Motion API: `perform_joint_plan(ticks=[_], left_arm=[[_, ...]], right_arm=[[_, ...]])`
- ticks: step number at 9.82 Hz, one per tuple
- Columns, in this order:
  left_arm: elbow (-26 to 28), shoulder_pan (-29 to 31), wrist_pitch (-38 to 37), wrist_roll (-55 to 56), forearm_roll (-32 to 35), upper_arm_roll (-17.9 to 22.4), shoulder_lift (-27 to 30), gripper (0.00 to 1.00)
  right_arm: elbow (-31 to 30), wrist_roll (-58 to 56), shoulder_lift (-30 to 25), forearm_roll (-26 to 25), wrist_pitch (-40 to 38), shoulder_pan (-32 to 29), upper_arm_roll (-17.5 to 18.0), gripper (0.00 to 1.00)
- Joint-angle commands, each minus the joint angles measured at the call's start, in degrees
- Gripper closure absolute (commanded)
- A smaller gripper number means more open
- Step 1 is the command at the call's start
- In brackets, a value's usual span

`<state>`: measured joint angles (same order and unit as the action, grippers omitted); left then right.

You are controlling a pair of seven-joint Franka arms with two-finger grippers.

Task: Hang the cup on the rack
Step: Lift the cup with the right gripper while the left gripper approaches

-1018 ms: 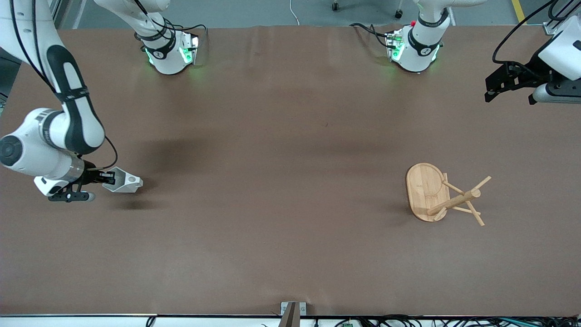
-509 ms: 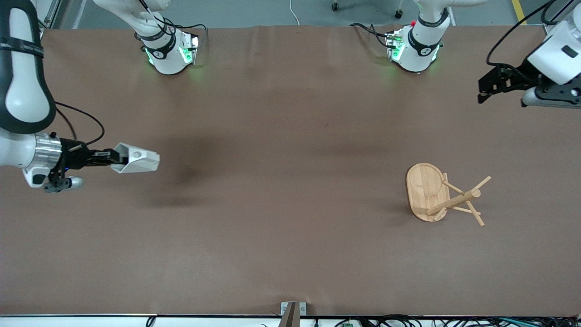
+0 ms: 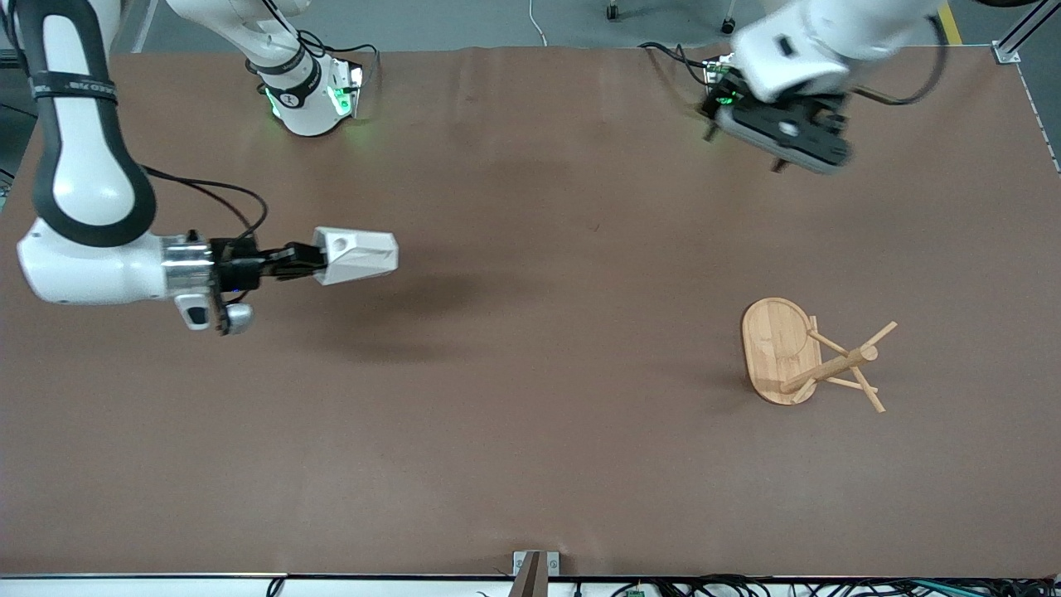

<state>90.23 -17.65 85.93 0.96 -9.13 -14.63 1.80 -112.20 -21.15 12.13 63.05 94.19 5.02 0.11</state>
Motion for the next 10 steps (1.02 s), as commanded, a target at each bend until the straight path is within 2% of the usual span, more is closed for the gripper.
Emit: perform_joint_plan(ticks=[1, 3, 4, 7, 10], left_arm=[[-3.03, -7.01, 1.94, -0.52, -0.37, -1.88, -5.03, 0.0], [-7.16, -13.18, 2.48, -0.52, -0.01, -1.98, -9.25, 0.0], [-7.87, -15.38, 5.53, -2.35, 0.07, -1.98, -10.83, 0.0], [-8.06, -15.84, 12.57, -15.23, -0.1, -1.98, -12.34, 0.0], [-7.97, -16.88, 17.58, -18.53, -0.02, -1.98, -14.88, 0.0]], right_arm=[[-7.22, -0.91, -5.27, 8.2, 4.13, -0.19, 5.67, 1.0], [-8.99, -0.91, -6.42, 15.75, 7.75, -0.19, 12.17, 1.0], [-9.09, -0.91, -6.42, 17.0, 8.02, -0.27, 14.2, 1.0], [-10.93, -2.39, -6.42, 20.87, 7.85, -0.36, 17.9, 1.0], [-13.56, -5.99, -7.56, 23.6, 7.59, -0.19, 18.17, 1.0]])
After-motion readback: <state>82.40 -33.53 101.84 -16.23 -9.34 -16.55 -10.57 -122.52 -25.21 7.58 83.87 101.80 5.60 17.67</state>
